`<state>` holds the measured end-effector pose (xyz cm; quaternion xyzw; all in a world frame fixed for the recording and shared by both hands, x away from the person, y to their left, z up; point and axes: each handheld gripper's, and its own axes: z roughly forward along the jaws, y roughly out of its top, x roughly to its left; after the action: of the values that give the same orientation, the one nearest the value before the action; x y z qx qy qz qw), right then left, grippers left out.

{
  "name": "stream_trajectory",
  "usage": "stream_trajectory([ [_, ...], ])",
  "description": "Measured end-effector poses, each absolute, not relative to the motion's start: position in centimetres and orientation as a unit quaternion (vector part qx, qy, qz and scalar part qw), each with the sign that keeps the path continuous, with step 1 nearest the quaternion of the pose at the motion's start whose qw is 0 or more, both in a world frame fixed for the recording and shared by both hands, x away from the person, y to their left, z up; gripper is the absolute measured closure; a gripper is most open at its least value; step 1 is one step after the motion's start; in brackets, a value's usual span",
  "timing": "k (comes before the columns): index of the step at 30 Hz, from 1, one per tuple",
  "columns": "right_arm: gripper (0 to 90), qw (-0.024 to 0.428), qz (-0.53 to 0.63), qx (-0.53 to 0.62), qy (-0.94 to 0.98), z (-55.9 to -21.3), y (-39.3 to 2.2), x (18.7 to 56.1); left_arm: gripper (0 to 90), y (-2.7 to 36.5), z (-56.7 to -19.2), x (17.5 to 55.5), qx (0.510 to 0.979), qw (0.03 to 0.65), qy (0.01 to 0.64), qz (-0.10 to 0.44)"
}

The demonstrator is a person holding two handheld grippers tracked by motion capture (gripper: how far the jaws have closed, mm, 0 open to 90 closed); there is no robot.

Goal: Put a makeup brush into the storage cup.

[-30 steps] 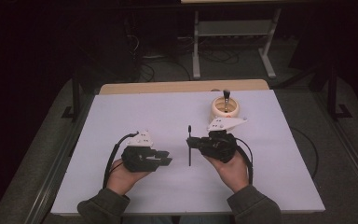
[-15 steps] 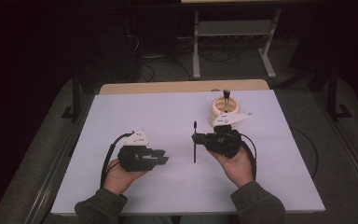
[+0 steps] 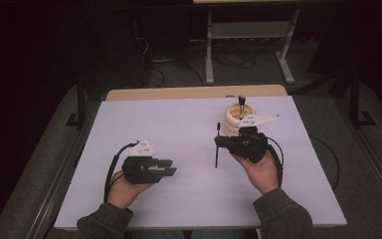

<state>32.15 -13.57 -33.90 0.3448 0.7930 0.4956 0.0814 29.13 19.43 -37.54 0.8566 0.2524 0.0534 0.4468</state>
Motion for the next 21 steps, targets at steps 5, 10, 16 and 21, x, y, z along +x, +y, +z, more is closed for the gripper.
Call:
stream_trajectory([
  [5, 84.9, 0.086, 0.494, 0.351, 0.791, -33.7, -14.3, 32.5, 64.2, 20.0, -37.7, 28.9, 0.855, 0.448, 0.255, 0.059],
  [10, 84.9, 0.091, 0.491, 0.358, 0.789, -33.3, -15.2, 32.8, 63.0, 20.5, -37.8, 28.8, 0.853, 0.449, 0.258, 0.063],
  [16, 84.9, 0.100, 0.487, 0.365, 0.787, -32.6, -16.1, 33.5, 61.7, 21.1, -37.9, 28.6, 0.847, 0.453, 0.271, 0.064],
  [21, 84.9, 0.107, 0.484, 0.369, 0.786, -32.0, -16.6, 34.0, 61.0, 21.5, -37.9, 28.5, 0.846, 0.452, 0.274, 0.068],
])
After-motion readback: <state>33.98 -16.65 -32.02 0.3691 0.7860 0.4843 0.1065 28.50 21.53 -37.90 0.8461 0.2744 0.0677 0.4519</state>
